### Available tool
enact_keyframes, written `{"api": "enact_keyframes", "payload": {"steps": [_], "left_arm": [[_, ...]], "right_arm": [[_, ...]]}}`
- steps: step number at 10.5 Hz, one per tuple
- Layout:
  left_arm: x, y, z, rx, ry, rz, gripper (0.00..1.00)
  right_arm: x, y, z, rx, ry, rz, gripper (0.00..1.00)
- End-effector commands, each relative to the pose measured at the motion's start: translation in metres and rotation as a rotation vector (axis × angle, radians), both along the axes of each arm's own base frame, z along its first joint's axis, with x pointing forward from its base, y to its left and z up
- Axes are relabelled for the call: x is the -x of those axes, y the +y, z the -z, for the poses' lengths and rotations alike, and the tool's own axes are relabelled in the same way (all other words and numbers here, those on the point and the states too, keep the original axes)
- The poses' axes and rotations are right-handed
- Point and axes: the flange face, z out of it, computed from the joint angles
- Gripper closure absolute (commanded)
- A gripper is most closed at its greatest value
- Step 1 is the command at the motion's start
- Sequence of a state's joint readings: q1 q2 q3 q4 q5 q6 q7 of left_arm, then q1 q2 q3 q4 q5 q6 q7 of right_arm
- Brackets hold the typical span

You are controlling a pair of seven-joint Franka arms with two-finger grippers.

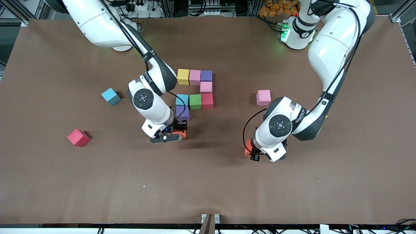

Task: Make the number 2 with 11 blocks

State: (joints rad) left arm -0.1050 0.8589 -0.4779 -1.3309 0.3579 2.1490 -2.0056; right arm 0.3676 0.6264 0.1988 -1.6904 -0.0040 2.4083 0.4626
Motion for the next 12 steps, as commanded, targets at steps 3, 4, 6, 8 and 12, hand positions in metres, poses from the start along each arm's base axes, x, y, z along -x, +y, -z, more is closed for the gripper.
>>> {"api": "enact_keyframes", "payload": {"steps": [3,4,6,8,12], "left_arm": [[0.005,-0.001,-0.003,-0.005,0.02,-0.018,0.71],[0.005,-0.001,-0.004,-0.001,0.021,-0.02,0.71],[0.005,-0.001,-0.004,0.0,0.022,-0.021,0.71],[0.005,-0.001,-0.004,0.0,0.022,-0.021,0.71],[0.005,-0.001,-0.004,0.002,0.022,-0.022,0.71]], "right_arm": [[0.007,0.014,0.028,0.004,0.017,0.012,0.76],[0.013,0.012,0.031,0.015,0.03,0.005,0.76],[0.025,0.01,0.036,0.041,0.038,-0.018,0.75],[0.032,0.018,0.039,0.049,0.035,-0.022,0.75],[0.031,0.013,0.028,0.069,0.047,-0.016,0.74]]}}
